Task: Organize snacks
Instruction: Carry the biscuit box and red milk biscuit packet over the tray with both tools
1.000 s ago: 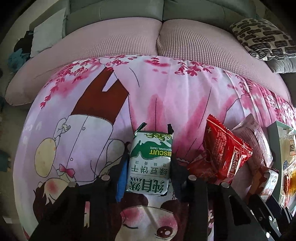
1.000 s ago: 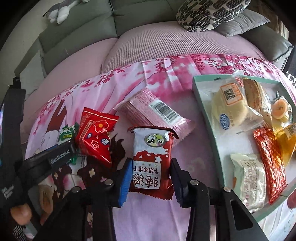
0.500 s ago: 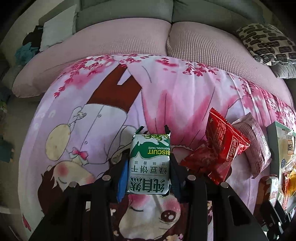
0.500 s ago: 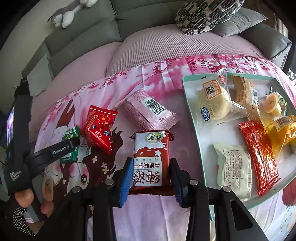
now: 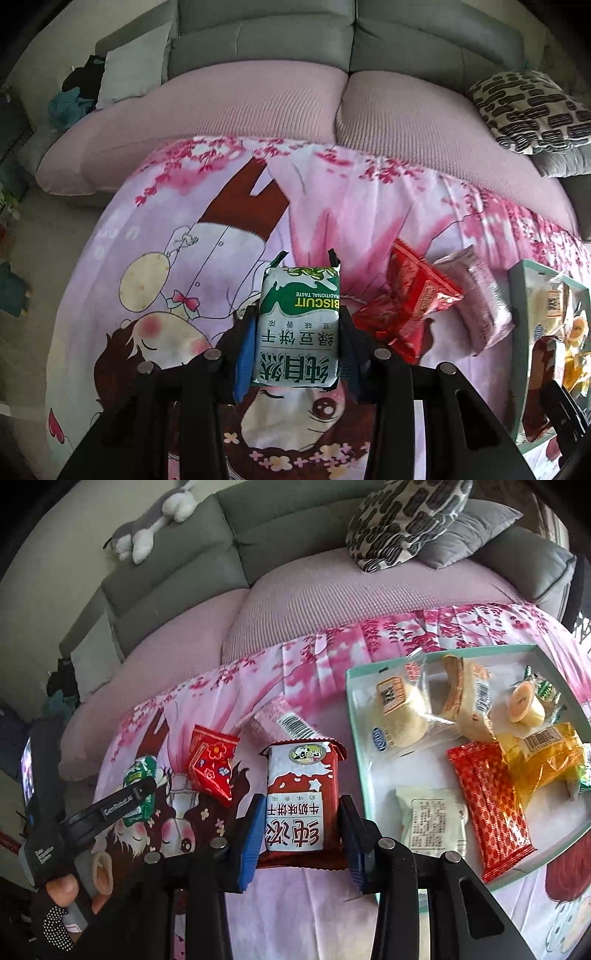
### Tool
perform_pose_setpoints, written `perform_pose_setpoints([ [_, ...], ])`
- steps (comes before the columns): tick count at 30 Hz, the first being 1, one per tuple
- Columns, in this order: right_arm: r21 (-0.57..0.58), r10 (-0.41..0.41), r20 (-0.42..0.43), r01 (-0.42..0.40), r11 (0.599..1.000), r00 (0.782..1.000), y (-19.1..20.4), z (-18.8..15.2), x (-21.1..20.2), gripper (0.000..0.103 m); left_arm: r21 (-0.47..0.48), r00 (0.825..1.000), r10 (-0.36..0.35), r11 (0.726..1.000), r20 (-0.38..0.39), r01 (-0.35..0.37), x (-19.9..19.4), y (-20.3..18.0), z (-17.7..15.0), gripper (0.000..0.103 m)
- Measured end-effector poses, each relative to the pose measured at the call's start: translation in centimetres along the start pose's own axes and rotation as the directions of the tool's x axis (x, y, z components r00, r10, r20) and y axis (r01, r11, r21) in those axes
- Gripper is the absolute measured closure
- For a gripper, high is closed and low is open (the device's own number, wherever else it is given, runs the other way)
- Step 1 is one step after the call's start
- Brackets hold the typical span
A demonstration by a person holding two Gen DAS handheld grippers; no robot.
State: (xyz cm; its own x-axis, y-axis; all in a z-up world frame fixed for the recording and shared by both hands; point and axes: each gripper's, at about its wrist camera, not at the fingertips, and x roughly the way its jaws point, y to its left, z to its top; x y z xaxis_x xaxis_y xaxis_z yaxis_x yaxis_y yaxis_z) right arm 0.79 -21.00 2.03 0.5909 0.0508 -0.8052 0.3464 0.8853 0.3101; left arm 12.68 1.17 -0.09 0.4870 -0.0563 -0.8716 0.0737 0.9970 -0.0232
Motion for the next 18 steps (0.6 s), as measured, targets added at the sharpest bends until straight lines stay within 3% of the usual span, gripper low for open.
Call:
perform_pose_setpoints([
  [11,0.09,0.016,0.051,-0.021,0.996,0.999,-4.0,0.9,-1.8,0.062,0.082,0.995,-0.086,0.993,0.05,0.082,-3.2,-4.8,0.1,0.061],
  [18,0.24,-0.093,0.118,0.063,0.969,0.989,-10.8,2.2,-4.6,0.061,0.228,0.982,-0.187,0.958,0.037,0.173,-4.8,-11.7,-1.1,0.061],
])
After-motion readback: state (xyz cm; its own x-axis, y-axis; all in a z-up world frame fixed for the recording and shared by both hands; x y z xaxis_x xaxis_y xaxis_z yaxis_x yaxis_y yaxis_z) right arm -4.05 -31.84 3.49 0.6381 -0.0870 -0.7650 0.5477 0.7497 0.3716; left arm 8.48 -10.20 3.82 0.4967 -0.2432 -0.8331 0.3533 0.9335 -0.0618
